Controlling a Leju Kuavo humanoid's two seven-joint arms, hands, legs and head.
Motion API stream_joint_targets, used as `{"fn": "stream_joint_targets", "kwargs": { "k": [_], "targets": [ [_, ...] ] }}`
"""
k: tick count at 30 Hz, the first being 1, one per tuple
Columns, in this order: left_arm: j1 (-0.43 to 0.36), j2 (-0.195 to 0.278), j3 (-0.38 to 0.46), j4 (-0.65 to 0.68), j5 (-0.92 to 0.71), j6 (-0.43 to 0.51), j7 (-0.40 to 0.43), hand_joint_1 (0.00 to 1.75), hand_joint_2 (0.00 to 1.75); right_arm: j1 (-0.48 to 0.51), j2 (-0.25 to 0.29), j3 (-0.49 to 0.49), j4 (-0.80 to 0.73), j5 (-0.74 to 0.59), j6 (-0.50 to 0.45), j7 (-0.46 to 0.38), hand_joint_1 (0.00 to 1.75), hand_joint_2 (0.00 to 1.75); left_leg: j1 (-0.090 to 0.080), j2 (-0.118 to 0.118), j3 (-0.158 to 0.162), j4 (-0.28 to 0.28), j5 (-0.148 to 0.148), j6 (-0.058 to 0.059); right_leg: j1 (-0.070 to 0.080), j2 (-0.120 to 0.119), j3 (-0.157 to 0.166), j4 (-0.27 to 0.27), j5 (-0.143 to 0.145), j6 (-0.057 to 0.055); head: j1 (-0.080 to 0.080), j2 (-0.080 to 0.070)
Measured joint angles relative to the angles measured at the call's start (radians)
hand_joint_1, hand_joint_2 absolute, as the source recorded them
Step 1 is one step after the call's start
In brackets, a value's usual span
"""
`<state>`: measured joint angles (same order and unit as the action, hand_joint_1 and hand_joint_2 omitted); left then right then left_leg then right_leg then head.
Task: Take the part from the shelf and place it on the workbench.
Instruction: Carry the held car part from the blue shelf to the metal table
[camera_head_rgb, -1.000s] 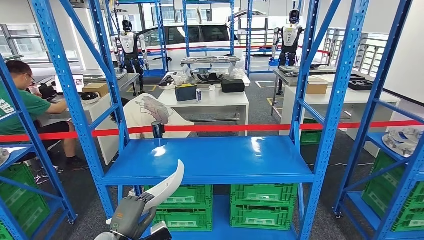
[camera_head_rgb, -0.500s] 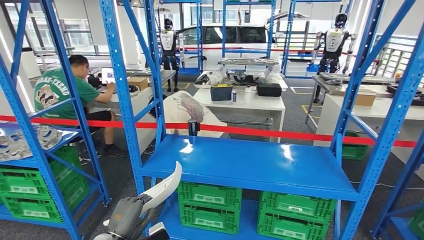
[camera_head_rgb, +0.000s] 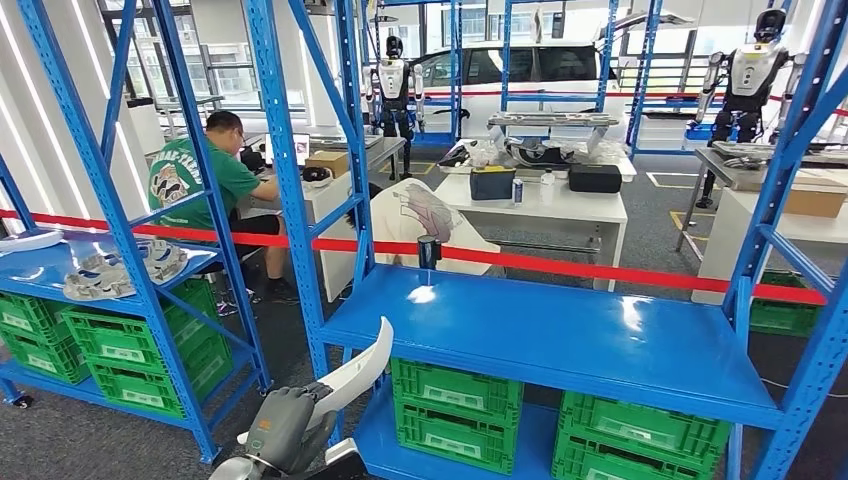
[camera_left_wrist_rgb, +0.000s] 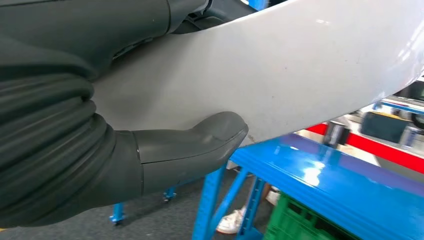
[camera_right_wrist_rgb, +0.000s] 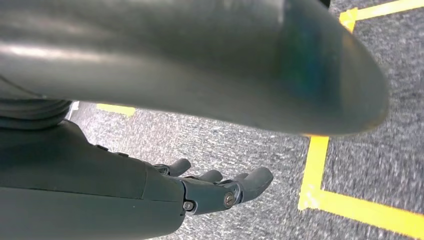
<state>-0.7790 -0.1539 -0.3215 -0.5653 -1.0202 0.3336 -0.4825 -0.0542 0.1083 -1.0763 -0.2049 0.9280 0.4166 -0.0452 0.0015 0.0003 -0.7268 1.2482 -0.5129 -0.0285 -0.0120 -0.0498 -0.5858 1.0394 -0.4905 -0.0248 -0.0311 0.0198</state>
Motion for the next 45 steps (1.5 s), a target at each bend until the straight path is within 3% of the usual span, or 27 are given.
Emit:
{"fn": "stream_joint_targets", "kwargs": {
  "k": [2, 4, 6, 7, 9, 11, 13, 14, 15, 17, 19, 20, 22, 24, 26, 28, 29, 30, 32, 34, 35, 37, 39, 41, 43, 44, 45],
  "targets": [
    [-0.002, -0.003, 0.000, -0.005, 0.001, 0.000, 0.003, 1.75, 1.75, 0.000, 0.000, 0.000, 0.000, 0.003, 0.000, -0.006, 0.00, 0.00, -0.011, 0.046, 0.070, -0.132, 0.051, 0.015, 0.004, -0.017, 0.005, 0.001, -0.005, 0.004, 0.000, 0.000],
    [-0.005, -0.008, 0.000, -0.012, 0.002, -0.002, 0.003, 1.75, 1.75, 0.001, -0.001, 0.000, 0.000, 0.005, 0.000, -0.013, 0.00, 0.00, -0.024, 0.081, 0.108, -0.207, 0.064, 0.031, 0.008, -0.037, 0.009, 0.001, -0.009, 0.013, 0.001, 0.000],
    [-0.006, -0.010, 0.000, -0.016, 0.003, -0.005, 0.003, 1.75, 1.75, 0.000, -0.003, 0.000, 0.000, 0.007, 0.000, -0.016, 0.00, 0.00, -0.027, 0.064, 0.109, -0.217, 0.064, 0.040, 0.009, -0.061, 0.014, -0.002, -0.012, 0.023, 0.002, 0.000],
    [-0.005, -0.008, 0.000, -0.019, 0.003, -0.005, 0.003, 1.75, 1.75, -0.001, -0.005, 0.000, 0.000, 0.010, 0.000, -0.017, 0.00, 0.00, -0.025, 0.052, 0.111, -0.221, 0.067, 0.044, 0.008, -0.061, 0.016, 0.001, -0.017, 0.028, 0.003, 0.000],
    [-0.001, -0.005, 0.000, -0.029, 0.005, -0.004, 0.004, 1.75, 1.75, -0.002, -0.009, -0.001, 0.000, 0.022, 0.003, -0.019, 0.00, 0.00, -0.018, 0.028, 0.116, -0.230, 0.073, 0.054, 0.004, -0.022, 0.000, 0.046, -0.048, 0.038, 0.003, 0.000],
    [0.013, 0.002, 0.001, -0.045, 0.011, -0.002, 0.004, 1.75, 1.75, 0.000, -0.014, 0.000, 0.000, 0.037, 0.010, -0.026, 0.00, 0.00, -0.014, 0.005, 0.117, -0.232, 0.075, 0.060, 0.000, 0.028, -0.058, 0.163, -0.103, 0.045, 0.003, 0.000],
    [0.049, 0.021, 0.002, -0.065, 0.025, 0.005, -0.001, 1.75, 1.75, 0.003, -0.018, 0.000, 0.000, 0.053, 0.013, -0.041, 0.00, 0.00, -0.014, -0.020, 0.117, -0.231, 0.075, 0.062, -0.002, 0.042, -0.110, 0.260, -0.130, 0.050, 0.004, 0.000],
    [0.071, 0.038, 0.004, -0.075, 0.034, 0.010, -0.004, 1.75, 1.75, 0.004, -0.019, 0.001, 0.000, 0.062, 0.013, -0.048, 0.00, 0.00, -0.012, -0.033, 0.117, -0.229, 0.075, 0.061, -0.003, 0.043, -0.114, 0.259, -0.116, 0.052, 0.003, 0.000],
    [0.093, 0.054, 0.008, -0.086, 0.043, 0.016, -0.009, 1.75, 1.75, 0.004, -0.020, 0.002, 0.000, 0.072, 0.012, -0.052, 0.00, 0.00, -0.010, -0.044, 0.117, -0.226, 0.074, 0.058, -0.005, 0.047, -0.099, 0.221, -0.086, 0.054, 0.003, 0.000],
    [0.125, 0.085, 0.017, -0.104, 0.057, 0.025, -0.016, 1.75, 1.75, 0.006, -0.021, 0.008, 0.000, 0.089, 0.011, -0.055, 0.00, 0.00, -0.007, -0.069, 0.111, -0.212, 0.069, 0.046, -0.015, 0.087, -0.043, 0.094, -0.027, 0.059, 0.003, 0.000],
    [0.143, 0.105, 0.023, -0.120, 0.064, 0.028, -0.021, 1.75, 1.75, 0.007, -0.021, 0.017, 0.000, 0.099, 0.011, -0.053, 0.00, 0.00, -0.005, -0.093, 0.098, -0.202, 0.067, 0.031, -0.021, 0.123, -0.011, 0.024, -0.012, 0.055, 0.003, 0.000],
    [0.150, 0.113, 0.025, -0.125, 0.066, 0.028, -0.022, 1.75, 1.75, 0.007, -0.021, 0.020, 0.000, 0.102, 0.011, -0.052, 0.00, 0.00, -0.004, -0.105, 0.094, -0.201, 0.069, 0.023, -0.019, 0.125, -0.009, 0.021, -0.017, 0.047, 0.003, 0.000],
    [0.163, 0.130, 0.027, -0.132, 0.068, 0.028, -0.022, 1.75, 1.75, 0.004, -0.021, 0.026, 0.000, 0.106, 0.011, -0.045, 0.00, 0.00, 0.000, -0.118, 0.089, -0.206, 0.074, 0.010, -0.016, 0.102, -0.005, 0.017, -0.013, 0.029, 0.003, 0.000],
    [0.169, 0.142, 0.028, -0.135, 0.067, 0.028, -0.018, 1.75, 1.75, 0.003, -0.021, 0.028, 0.000, 0.110, 0.011, -0.034, 0.00, 0.00, 0.000, -0.078, 0.069, -0.168, 0.051, 0.000, -0.015, 0.080, 0.002, 0.008, -0.008, 0.014, 0.000, 0.000],
    [0.170, 0.145, 0.028, -0.137, 0.066, 0.029, -0.013, 1.75, 1.75, 0.004, -0.022, 0.028, 0.000, 0.112, 0.011, -0.027, 0.00, 0.00, -0.001, -0.027, 0.017, -0.060, -0.004, -0.006, -0.010, 0.056, 0.005, 0.005, -0.008, 0.004, -0.003, 0.000],
    [0.174, 0.145, 0.028, -0.138, 0.066, 0.028, -0.010, 1.75, 1.75, 0.004, -0.025, 0.028, 0.000, 0.113, 0.010, -0.026, 0.00, 0.00, 0.002, -0.013, -0.032, 0.043, -0.039, -0.010, -0.006, 0.031, 0.006, 0.005, -0.011, -0.001, -0.003, 0.000],
    [0.176, 0.146, 0.028, -0.138, 0.066, 0.026, -0.010, 1.75, 1.75, 0.004, -0.026, 0.028, 0.000, 0.113, 0.009, -0.027, 0.00, 0.00, 0.003, -0.011, -0.036, 0.054, -0.033, -0.011, -0.005, 0.019, 0.007, 0.005, -0.012, -0.002, -0.003, 0.000],
    [0.178, 0.146, 0.028, -0.138, 0.067, 0.024, -0.010, 1.75, 1.75, 0.003, -0.027, 0.028, 0.000, 0.111, 0.009, -0.031, 0.00, 0.00, 0.004, -0.007, -0.021, 0.026, -0.010, -0.011, -0.005, 0.009, 0.008, 0.005, -0.014, -0.002, -0.003, 0.000],
    [0.177, 0.147, 0.028, -0.142, 0.069, 0.018, -0.009, 1.75, 1.75, 0.001, -0.027, 0.028, 0.000, 0.108, 0.009, -0.040, 0.00, 0.00, 0.001, 0.024, 0.046, -0.099, 0.047, -0.007, -0.004, -0.010, 0.014, 0.005, -0.019, 0.002, -0.003, 0.000],
    [0.169, 0.145, 0.028, -0.145, 0.067, 0.014, -0.009, 1.75, 1.75, 0.001, -0.027, 0.028, 0.000, 0.107, 0.009, -0.047, 0.00, 0.00, -0.008, 0.056, 0.094, -0.189, 0.067, 0.005, 0.002, -0.027, 0.019, 0.006, -0.024, 0.011, -0.002, 0.000],
    [0.166, 0.144, 0.028, -0.145, 0.066, 0.013, -0.008, 1.75, 1.75, 0.000, -0.027, 0.028, 0.000, 0.107, 0.009, -0.048, 0.00, 0.00, -0.012, 0.060, 0.100, -0.202, 0.063, 0.012, 0.004, -0.036, 0.021, 0.005, -0.027, 0.015, -0.001, 0.000],
    [0.162, 0.143, 0.028, -0.144, 0.062, 0.013, -0.009, 1.75, 1.75, -0.003, -0.027, 0.028, 0.000, 0.106, 0.009, -0.046, 0.00, 0.00, -0.011, 0.041, 0.103, -0.208, 0.064, 0.027, 0.004, -0.051, 0.027, 0.004, -0.031, 0.026, 0.001, 0.000],
    [0.152, 0.139, 0.028, -0.140, 0.056, 0.017, -0.015, 1.75, 1.75, -0.007, -0.027, 0.027, 0.000, 0.104, 0.011, -0.041, 0.00, 0.00, -0.007, 0.022, 0.107, -0.215, 0.068, 0.040, 0.001, -0.024, 0.017, 0.033, -0.052, 0.037, 0.001, 0.000],
    [0.133, 0.124, 0.028, -0.129, 0.053, 0.021, -0.022, 1.75, 1.75, -0.007, -0.027, 0.027, 0.000, 0.100, 0.013, -0.038, 0.00, 0.00, -0.003, 0.001, 0.109, -0.217, 0.070, 0.049, -0.002, 0.024, -0.033, 0.134, -0.099, 0.044, 0.002, 0.000],
    [0.116, 0.105, 0.027, -0.111, 0.048, 0.022, -0.028, 1.75, 1.75, -0.005, -0.027, 0.025, 0.000, 0.091, 0.014, -0.031, 0.00, 0.00, -0.003, -0.023, 0.109, -0.216, 0.070, 0.052, -0.002, 0.042, -0.100, 0.251, -0.134, 0.048, 0.003, 0.000],
    [0.109, 0.095, 0.027, -0.100, 0.044, 0.022, -0.031, 1.75, 1.75, -0.004, -0.027, 0.023, 0.000, 0.085, 0.014, -0.025, 0.00, 0.00, -0.003, -0.036, 0.109, -0.215, 0.069, 0.052, -0.003, 0.044, -0.117, 0.271, -0.128, 0.048, 0.003, 0.000],
    [0.101, 0.083, 0.026, -0.089, 0.039, 0.021, -0.032, 1.75, 1.75, -0.004, -0.027, 0.020, 0.000, 0.080, 0.014, -0.017, 0.00, 0.00, -0.002, -0.048, 0.109, -0.213, 0.069, 0.052, -0.003, 0.046, -0.117, 0.254, -0.103, 0.049, 0.003, 0.000]
  ]
}}
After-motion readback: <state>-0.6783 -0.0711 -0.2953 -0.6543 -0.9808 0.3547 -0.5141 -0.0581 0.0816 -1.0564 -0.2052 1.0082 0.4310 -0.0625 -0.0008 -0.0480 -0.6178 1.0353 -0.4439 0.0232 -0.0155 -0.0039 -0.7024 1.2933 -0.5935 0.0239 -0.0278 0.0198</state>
